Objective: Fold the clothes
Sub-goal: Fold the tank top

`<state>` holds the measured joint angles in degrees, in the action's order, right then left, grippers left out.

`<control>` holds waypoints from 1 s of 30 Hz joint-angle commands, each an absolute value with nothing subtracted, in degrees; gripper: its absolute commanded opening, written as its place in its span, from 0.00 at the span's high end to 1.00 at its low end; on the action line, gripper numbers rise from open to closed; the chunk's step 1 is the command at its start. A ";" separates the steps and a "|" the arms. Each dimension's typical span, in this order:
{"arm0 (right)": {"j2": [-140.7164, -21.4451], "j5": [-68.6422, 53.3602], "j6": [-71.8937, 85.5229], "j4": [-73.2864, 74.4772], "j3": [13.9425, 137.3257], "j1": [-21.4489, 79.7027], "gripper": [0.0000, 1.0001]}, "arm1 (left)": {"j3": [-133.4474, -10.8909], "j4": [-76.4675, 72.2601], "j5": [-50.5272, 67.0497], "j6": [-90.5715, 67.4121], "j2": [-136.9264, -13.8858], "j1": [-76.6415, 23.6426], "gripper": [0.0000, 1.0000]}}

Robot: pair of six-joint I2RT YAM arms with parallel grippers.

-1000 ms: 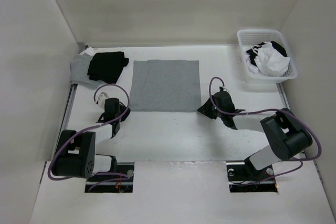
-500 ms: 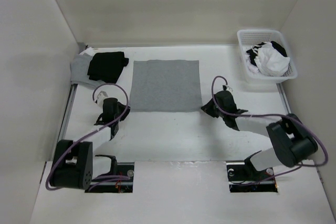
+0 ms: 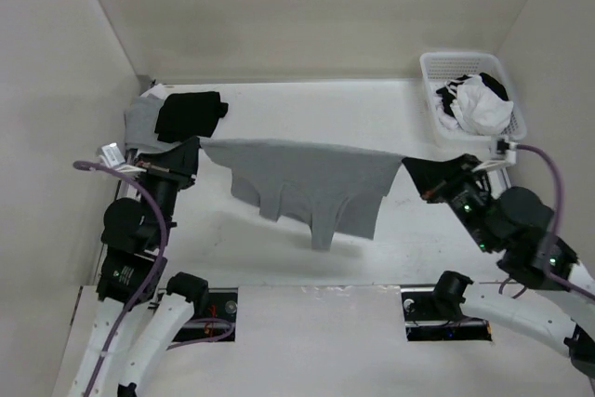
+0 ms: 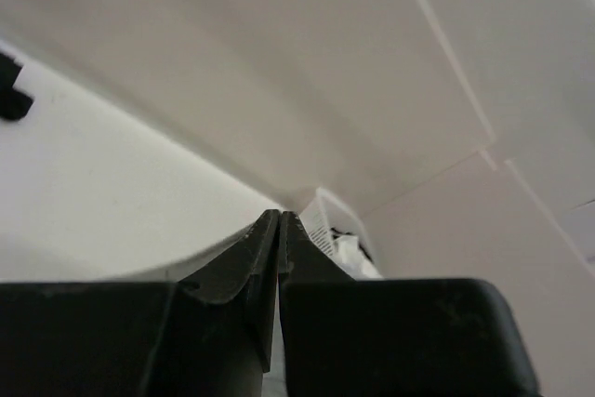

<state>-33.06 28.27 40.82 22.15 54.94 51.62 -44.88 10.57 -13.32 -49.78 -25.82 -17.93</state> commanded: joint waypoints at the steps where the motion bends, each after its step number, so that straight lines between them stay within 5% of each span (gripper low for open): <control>1: -33.13 40.33 37.45 33.75 61.25 57.33 1.00 | -49.04 17.58 -17.31 -46.76 -26.36 -19.99 1.00; 6: -38.22 36.85 33.84 30.77 61.70 52.80 1.00 | -46.86 15.48 -17.84 -46.84 -31.98 -20.09 1.00; 14: -60.68 4.34 34.89 8.04 52.74 24.77 0.99 | -41.75 1.61 -16.62 -47.46 -54.01 -14.47 1.00; 22: -90.94 -3.95 35.60 2.10 69.58 14.20 0.99 | -55.96 -9.23 -15.30 -48.17 -84.97 -10.42 1.00; 30: -82.03 -3.61 36.03 0.45 59.98 13.75 0.99 | -48.37 -12.21 -13.27 -49.57 -78.24 -11.46 1.00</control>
<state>-88.99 -3.07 35.79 5.08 64.79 13.58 -52.49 -6.83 -13.43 -48.56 -85.43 -10.74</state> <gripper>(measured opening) 0.010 0.015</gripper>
